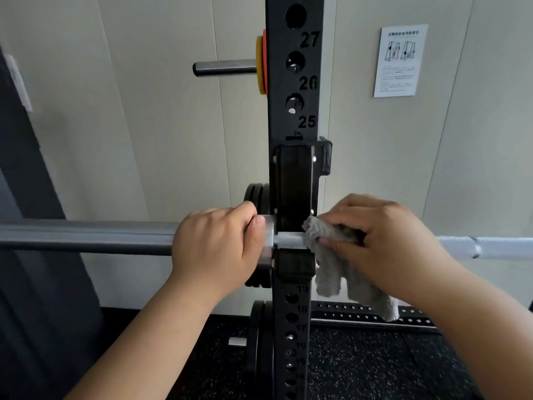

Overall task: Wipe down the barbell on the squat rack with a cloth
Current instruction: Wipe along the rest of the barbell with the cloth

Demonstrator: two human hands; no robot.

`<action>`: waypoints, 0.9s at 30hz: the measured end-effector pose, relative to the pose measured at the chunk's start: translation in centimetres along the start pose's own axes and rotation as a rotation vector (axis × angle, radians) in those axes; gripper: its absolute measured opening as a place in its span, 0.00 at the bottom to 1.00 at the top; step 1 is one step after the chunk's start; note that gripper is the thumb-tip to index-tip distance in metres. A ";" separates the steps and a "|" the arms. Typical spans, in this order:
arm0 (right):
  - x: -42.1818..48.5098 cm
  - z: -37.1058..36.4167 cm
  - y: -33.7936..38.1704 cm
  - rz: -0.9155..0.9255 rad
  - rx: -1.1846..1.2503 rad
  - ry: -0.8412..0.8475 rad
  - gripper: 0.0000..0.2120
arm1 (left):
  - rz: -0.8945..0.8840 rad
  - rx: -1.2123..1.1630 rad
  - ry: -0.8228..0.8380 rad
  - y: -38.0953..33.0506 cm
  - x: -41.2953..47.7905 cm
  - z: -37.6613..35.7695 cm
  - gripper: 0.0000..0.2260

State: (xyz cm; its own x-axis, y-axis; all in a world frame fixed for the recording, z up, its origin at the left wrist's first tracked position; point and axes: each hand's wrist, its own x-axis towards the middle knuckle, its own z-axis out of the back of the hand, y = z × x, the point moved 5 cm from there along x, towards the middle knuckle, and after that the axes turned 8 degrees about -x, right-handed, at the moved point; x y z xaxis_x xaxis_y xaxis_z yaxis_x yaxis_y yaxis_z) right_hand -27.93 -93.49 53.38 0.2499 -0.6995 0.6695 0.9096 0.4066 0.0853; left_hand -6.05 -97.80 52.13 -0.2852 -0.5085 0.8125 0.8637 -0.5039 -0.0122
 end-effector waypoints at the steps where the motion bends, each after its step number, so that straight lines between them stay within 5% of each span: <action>1: 0.6 -0.3 0.8 0.037 0.014 0.005 0.10 | -0.004 -0.014 -0.001 0.0 -0.1 -0.1 0.15; 4: 1.2 -1.5 1.4 0.198 -0.041 0.146 0.21 | -0.014 -0.036 -0.014 -0.1 -0.3 -0.1 0.15; 7: -0.5 -0.8 0.2 0.280 -0.170 0.249 0.16 | 0.008 -0.034 -0.030 -0.2 -0.2 -0.1 0.15; 11: -2.1 -0.2 -1.8 0.268 -0.230 0.182 0.19 | 0.018 -0.040 -0.035 -0.2 -0.2 -0.2 0.16; 17: 1.9 -1.7 1.0 0.363 0.015 -0.052 0.14 | 0.029 -0.041 -0.054 -0.4 -0.2 -0.1 0.15; 23: 1.8 -1.3 -0.1 0.426 -0.077 0.130 0.17 | 0.050 -0.056 -0.020 -0.3 -0.2 -0.2 0.15; 27: 2.1 -1.0 -0.2 0.427 -0.061 0.099 0.15 | 0.043 -0.061 -0.031 -0.3 -0.2 -0.1 0.15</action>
State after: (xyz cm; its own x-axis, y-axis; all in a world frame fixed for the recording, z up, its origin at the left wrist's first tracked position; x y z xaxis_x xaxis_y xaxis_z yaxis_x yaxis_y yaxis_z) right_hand -27.27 -95.66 54.05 0.6356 -0.5303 0.5610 0.7349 0.6382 -0.2293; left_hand -6.32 -97.64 51.90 -0.2341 -0.5092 0.8282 0.8477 -0.5241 -0.0826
